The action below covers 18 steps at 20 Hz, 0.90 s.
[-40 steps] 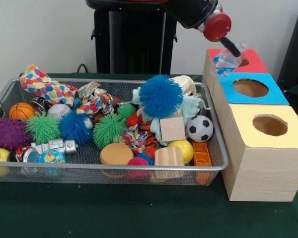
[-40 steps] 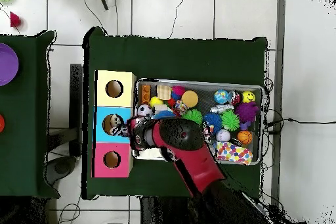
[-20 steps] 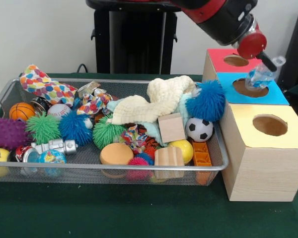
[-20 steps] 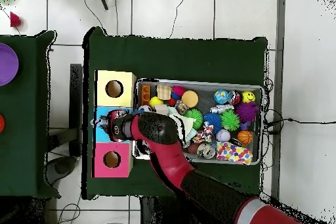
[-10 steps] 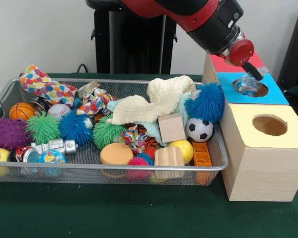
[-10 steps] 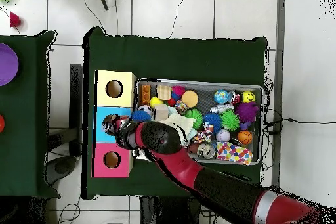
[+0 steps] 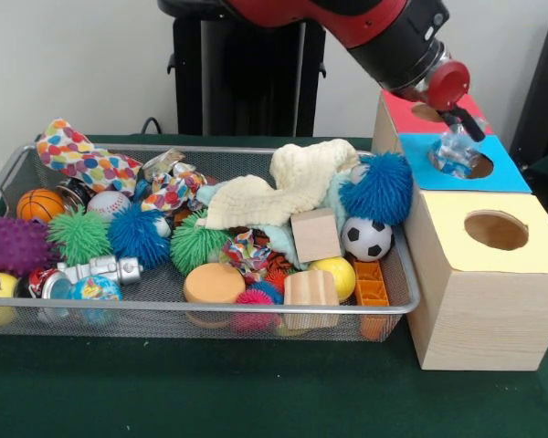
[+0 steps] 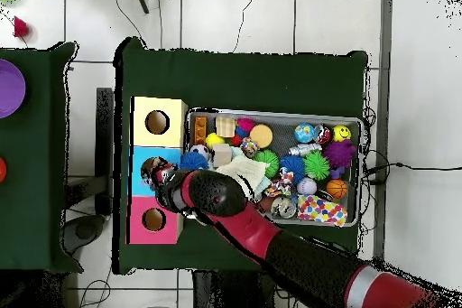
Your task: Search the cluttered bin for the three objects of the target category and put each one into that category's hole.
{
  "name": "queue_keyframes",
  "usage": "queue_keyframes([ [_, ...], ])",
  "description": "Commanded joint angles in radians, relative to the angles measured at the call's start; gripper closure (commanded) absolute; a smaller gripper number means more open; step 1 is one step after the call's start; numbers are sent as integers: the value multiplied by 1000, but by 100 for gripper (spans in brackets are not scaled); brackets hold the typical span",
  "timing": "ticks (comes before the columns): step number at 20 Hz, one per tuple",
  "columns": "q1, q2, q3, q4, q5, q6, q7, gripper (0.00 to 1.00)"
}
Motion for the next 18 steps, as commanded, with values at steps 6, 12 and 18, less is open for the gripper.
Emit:
queue_keyframes([
  [6, 83, -13, -175, -166, -62, 413, 131, 0],
  [12, 85, 0, -192, -172, -59, 423, 125, 0],
  [18, 111, 17, -235, -204, -90, 352, 90, 0],
])
